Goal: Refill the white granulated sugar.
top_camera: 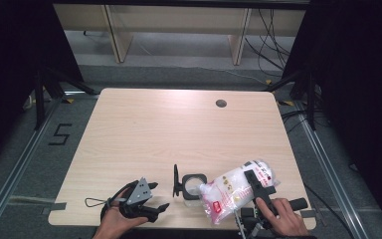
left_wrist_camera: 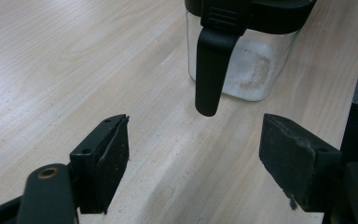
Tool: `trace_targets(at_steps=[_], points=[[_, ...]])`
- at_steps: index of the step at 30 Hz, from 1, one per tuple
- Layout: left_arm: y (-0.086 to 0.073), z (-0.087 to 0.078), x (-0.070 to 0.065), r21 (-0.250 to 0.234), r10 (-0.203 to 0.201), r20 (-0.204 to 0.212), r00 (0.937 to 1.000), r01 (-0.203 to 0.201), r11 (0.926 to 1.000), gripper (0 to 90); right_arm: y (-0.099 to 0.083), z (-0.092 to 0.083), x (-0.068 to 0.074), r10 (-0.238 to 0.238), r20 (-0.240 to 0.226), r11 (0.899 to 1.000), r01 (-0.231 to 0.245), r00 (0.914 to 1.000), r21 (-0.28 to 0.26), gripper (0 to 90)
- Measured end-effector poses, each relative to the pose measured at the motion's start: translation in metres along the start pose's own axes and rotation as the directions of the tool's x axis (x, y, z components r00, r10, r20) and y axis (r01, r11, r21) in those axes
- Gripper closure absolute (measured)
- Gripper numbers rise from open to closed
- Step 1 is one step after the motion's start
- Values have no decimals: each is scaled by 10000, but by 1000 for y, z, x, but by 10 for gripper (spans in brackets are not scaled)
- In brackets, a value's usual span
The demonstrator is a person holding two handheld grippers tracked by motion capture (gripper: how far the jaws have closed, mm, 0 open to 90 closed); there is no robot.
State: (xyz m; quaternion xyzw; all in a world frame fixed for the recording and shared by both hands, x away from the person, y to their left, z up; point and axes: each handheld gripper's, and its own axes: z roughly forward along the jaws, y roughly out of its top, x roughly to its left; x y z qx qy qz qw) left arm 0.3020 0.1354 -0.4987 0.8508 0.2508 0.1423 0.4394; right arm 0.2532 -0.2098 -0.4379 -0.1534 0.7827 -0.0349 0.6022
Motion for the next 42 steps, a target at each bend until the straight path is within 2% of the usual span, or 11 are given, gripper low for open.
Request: trace_targets(at_steps=[4,5,12,26,27,42], points=[[0,0,0,-7,-2,-7,10000,2,10000,238,0,-1,1,161,-12,9998,-161,9999,69,405],[0,0,0,2,7,1,10000,-7,10000,238,1,-1,-2,-175,82,9998,175,9998,6,404],[0,0,0,-61,-2,-38,10000,2,10000,238,1,-1,-2,-190,91,9998,189,9998,46,404],[0,0,0,-54,-12,-29,10000,11,10000,237,1,0,-1,-89,175,9999,91,9998,-103,404],[0,0,0,-62,0,-42,10000,0,10000,237,1,-1,-1,-7,35,10000,7,10000,-16,404],[0,0,0,10,-38,-42,10000,38,10000,237,0,0,-1,31,3,10000,-31,10000,-66,405]])
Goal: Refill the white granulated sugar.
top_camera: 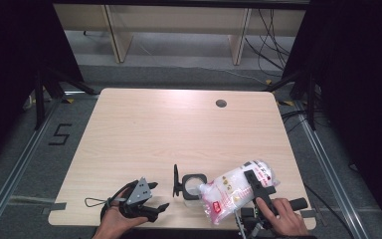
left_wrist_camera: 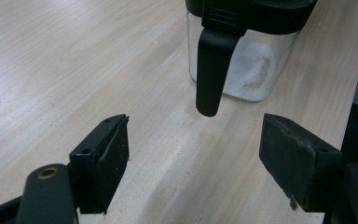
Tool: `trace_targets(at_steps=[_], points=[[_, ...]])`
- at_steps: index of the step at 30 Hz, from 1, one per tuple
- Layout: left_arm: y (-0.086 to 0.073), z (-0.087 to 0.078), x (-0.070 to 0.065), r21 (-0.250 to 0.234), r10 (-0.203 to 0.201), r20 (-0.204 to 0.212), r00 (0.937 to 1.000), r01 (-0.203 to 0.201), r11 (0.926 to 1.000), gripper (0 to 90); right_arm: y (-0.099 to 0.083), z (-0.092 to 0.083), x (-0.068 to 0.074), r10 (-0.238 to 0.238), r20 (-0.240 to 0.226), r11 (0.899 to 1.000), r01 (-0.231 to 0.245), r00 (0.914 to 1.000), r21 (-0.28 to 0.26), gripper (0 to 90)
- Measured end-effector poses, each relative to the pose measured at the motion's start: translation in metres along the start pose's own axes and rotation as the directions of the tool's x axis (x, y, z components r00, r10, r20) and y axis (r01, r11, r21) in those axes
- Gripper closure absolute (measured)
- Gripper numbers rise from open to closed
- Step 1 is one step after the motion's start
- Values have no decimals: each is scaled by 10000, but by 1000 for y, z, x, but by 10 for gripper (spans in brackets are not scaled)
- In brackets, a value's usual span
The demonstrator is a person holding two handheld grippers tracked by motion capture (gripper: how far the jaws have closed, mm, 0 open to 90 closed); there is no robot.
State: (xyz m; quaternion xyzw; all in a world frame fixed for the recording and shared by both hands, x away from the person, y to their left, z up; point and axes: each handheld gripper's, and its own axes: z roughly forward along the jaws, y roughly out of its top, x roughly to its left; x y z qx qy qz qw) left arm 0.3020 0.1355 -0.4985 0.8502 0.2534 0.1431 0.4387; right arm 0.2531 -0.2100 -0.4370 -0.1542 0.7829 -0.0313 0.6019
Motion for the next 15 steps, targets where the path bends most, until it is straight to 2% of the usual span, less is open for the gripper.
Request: trace_targets(at_steps=[6,9,10,12,14,15], points=[[0,0,0,19,-11,55,10000,11,10000,237,0,0,0,-51,4,10000,51,10000,-36,405],[0,0,0,3,61,20,10000,-61,10000,237,0,0,0,-53,-3,10000,53,10000,-27,405],[0,-1,1,139,223,18,9997,-223,9997,237,0,0,0,-45,2,10000,45,10000,-47,405],[0,0,0,39,4,32,10000,-4,10000,237,0,0,0,-68,18,10000,68,10000,-3,405],[0,0,0,30,7,39,10000,-8,10000,237,0,0,0,161,31,9999,-161,9999,13,405],[0,0,0,30,7,39,10000,-8,10000,237,0,0,0,-14,8,10000,14,10000,-31,405]])
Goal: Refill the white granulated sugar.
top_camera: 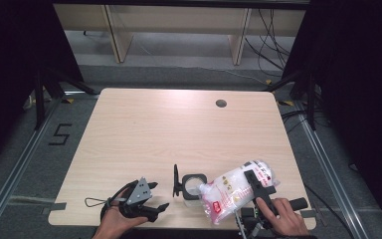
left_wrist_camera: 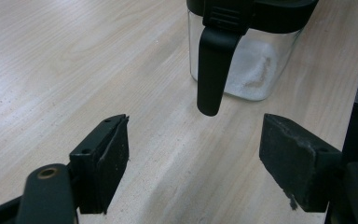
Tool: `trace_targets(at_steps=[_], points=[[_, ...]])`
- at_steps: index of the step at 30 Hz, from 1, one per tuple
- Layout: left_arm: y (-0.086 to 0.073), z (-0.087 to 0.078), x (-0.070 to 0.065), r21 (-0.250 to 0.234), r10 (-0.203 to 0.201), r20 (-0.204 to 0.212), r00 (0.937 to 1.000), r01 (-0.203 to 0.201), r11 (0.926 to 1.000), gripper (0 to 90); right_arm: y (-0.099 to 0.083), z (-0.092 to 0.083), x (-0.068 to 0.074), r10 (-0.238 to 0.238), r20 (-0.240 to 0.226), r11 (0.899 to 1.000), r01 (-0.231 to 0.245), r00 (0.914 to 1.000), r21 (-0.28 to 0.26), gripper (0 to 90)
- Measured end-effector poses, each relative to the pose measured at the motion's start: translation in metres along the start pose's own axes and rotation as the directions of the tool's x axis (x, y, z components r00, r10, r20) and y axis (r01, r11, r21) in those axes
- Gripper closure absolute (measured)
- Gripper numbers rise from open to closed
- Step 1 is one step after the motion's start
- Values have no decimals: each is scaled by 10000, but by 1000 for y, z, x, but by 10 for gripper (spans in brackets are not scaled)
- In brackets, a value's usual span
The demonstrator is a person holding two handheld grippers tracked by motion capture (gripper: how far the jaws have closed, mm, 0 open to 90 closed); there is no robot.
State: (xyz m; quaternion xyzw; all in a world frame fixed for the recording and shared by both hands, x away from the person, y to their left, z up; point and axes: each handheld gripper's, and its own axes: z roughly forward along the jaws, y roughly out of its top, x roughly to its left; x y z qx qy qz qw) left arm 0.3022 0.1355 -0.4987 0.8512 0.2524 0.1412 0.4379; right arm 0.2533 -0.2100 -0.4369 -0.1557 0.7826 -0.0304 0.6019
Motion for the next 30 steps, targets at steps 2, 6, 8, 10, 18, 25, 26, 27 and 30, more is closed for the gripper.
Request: trace_targets(at_steps=[2,6,8,10,18,25,26,27,30], points=[[0,0,0,-33,53,-71,10000,-53,10000,237,0,0,0,-68,15,10000,68,10000,34,405],[0,0,0,-45,47,-77,10000,-47,10000,237,0,-1,0,48,-36,10000,-48,10000,83,405],[0,0,0,-48,44,-75,10000,-45,10000,237,0,-1,2,234,-43,9996,-234,9997,175,405],[0,0,0,-42,52,-75,10000,-52,10000,237,0,0,0,-17,-9,10000,17,10000,27,405],[0,-1,0,-21,42,-78,10000,-42,10000,237,0,-1,0,-40,-1,10000,40,10000,23,405],[0,-1,0,-41,62,-79,9999,-62,10000,237,0,-1,0,-33,-7,10000,33,10000,25,405],[0,0,0,-42,60,-75,10000,-60,10000,237,0,-1,0,-63,8,10000,63,10000,77,405],[0,-1,0,-20,41,-80,10000,-41,10000,237,0,-1,0,-60,8,10000,60,10000,79,405],[0,-1,0,-16,49,-79,10000,-49,10000,237,0,-1,1,42,-27,9999,-41,10000,115,405]])
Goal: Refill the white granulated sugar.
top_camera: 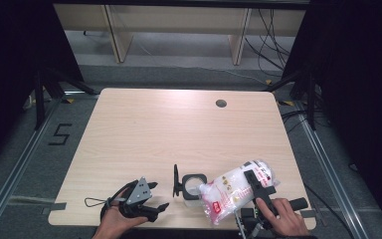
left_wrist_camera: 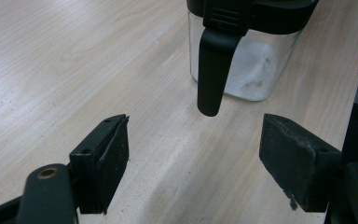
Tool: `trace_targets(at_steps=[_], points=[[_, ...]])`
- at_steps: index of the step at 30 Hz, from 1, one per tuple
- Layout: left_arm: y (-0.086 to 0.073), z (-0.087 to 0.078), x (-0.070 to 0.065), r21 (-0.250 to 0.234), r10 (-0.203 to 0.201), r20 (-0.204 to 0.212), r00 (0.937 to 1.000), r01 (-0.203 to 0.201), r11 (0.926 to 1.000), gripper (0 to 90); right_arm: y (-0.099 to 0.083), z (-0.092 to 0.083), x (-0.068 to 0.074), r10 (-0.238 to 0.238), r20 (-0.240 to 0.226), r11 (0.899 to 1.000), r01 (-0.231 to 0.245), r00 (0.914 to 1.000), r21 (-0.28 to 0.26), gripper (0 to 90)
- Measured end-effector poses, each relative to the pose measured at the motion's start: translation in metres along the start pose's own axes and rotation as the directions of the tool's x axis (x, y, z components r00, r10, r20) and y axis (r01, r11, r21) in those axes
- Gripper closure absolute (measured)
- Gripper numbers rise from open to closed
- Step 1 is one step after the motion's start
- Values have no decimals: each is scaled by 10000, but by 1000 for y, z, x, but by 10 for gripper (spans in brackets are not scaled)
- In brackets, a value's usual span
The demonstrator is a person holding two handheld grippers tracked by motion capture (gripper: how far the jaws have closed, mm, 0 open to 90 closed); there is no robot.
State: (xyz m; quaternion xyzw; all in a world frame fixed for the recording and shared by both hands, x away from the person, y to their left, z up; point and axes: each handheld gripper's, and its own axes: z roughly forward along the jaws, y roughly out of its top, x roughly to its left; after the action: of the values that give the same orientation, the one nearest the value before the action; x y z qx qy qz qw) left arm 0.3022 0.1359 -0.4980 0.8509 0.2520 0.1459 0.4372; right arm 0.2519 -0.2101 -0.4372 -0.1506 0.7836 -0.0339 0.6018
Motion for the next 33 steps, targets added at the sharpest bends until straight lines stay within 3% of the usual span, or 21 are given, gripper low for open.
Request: trace_targets(at_steps=[3,7,12,14,22,29,30,33], points=[[0,0,0,-15,17,-78,10000,-17,10000,237,0,0,-1,-117,69,9999,118,9999,-27,405],[0,0,0,-24,13,3,10000,-13,10000,237,0,-1,1,82,28,9999,-82,10000,58,404],[0,0,0,-22,9,2,10000,-9,10000,237,2,-2,-2,-281,209,9996,279,9994,82,404],[0,0,0,-22,8,5,10000,-8,10000,237,2,-3,-1,-21,167,9999,19,9999,136,404],[0,0,0,-1,-4,1,10000,4,10000,237,1,-1,-2,-119,392,9999,123,9992,-107,405],[0,0,0,-14,20,-78,10000,-20,10000,237,1,-2,-2,-64,199,10000,65,9998,-29,405],[0,0,0,-13,22,-77,10000,-22,10000,237,0,-2,-3,-273,175,9996,274,9995,-43,405],[0,0,0,-11,27,-80,10000,-27,10000,237,0,-1,-3,-264,172,9996,265,9995,-52,406]])
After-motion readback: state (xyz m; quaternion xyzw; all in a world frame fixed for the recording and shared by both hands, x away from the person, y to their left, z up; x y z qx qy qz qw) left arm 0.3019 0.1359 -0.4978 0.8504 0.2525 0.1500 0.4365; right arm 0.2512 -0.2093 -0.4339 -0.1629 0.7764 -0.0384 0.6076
